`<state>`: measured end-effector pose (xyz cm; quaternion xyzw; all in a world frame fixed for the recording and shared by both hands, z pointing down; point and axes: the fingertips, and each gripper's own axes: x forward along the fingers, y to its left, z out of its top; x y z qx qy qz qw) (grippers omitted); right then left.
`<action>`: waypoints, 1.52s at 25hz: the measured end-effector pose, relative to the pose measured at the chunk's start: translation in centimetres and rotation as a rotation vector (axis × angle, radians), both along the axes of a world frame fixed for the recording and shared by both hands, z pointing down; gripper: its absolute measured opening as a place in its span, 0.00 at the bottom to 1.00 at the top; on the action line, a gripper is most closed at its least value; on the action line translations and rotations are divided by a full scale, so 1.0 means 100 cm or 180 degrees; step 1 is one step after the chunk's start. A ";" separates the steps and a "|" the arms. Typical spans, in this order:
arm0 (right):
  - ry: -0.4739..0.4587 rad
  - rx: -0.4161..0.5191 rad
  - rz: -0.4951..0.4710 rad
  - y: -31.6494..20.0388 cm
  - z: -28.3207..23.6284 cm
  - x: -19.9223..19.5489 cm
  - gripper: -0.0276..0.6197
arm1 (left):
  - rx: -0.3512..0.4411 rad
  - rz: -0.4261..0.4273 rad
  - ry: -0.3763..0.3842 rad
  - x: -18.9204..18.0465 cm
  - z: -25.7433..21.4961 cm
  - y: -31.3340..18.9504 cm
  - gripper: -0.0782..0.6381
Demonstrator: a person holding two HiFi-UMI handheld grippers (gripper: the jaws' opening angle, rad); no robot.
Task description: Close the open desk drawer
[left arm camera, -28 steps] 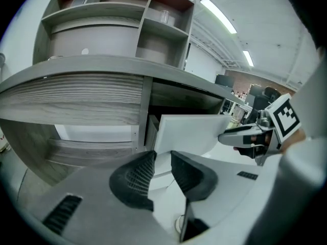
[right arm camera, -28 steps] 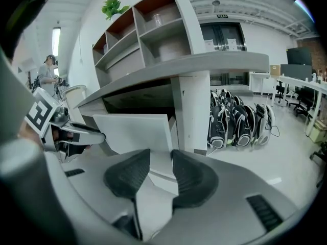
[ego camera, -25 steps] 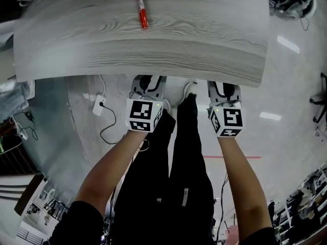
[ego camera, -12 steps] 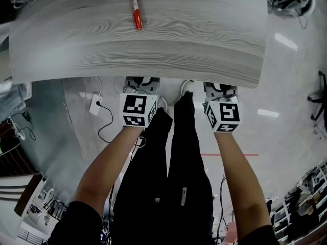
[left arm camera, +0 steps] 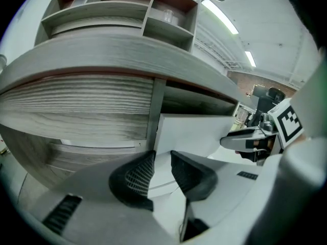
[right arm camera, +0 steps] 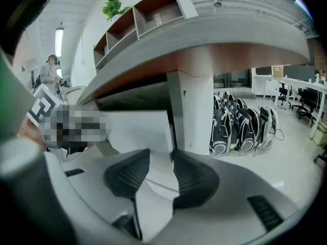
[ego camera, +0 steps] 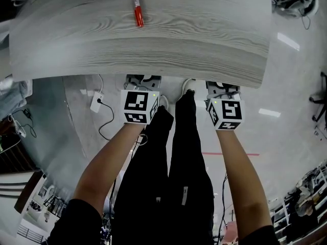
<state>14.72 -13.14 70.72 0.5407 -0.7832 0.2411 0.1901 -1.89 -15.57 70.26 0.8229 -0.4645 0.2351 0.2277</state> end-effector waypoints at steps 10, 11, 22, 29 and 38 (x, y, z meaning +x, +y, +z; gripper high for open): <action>0.0040 -0.0012 0.0055 0.001 0.000 0.001 0.28 | 0.0130 0.0074 -0.0038 -0.001 0.000 0.000 0.26; 0.0050 -0.0017 0.0077 0.001 0.000 0.001 0.28 | 0.0116 0.0059 -0.0010 -0.001 0.000 0.000 0.26; 0.0122 0.0115 0.0109 0.028 -0.028 -0.004 0.26 | 0.0153 -0.0026 0.0260 -0.004 -0.028 0.023 0.25; 0.0233 0.0246 0.0128 0.064 -0.062 -0.022 0.26 | 0.0387 0.0207 0.0256 -0.005 -0.064 0.068 0.25; 0.0127 0.0393 0.0208 0.112 -0.162 -0.051 0.26 | 0.0404 0.0307 0.0389 -0.016 -0.137 0.115 0.25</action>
